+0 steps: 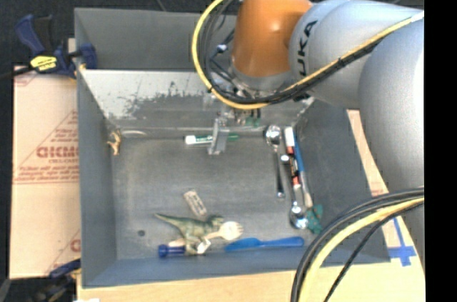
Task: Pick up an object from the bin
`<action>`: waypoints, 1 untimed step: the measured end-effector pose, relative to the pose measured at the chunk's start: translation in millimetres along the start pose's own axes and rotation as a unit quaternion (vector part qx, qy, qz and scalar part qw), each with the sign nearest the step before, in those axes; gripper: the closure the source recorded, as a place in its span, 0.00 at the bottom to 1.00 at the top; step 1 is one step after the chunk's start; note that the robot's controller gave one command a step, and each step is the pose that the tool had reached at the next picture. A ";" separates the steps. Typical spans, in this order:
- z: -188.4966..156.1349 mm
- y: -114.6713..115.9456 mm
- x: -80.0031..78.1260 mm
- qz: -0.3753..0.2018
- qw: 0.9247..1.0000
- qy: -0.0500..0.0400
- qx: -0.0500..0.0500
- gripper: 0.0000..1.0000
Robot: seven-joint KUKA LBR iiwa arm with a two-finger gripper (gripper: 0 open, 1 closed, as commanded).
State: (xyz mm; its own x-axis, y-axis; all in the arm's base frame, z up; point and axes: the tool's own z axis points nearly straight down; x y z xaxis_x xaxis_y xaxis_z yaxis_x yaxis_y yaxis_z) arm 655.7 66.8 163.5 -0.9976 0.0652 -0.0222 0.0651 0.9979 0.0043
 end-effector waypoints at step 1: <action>93.9 -7.8 3.0 -0.028 1.000 0.006 0.000 0.00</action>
Offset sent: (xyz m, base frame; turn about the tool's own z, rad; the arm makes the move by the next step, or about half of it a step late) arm -0.0074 -0.0017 -0.0935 0.1640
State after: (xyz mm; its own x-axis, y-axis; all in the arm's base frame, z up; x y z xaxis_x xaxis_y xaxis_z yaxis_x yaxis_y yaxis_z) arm 654.3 59.5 69.5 -0.9999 0.0090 -0.0100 0.0089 1.0000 0.0024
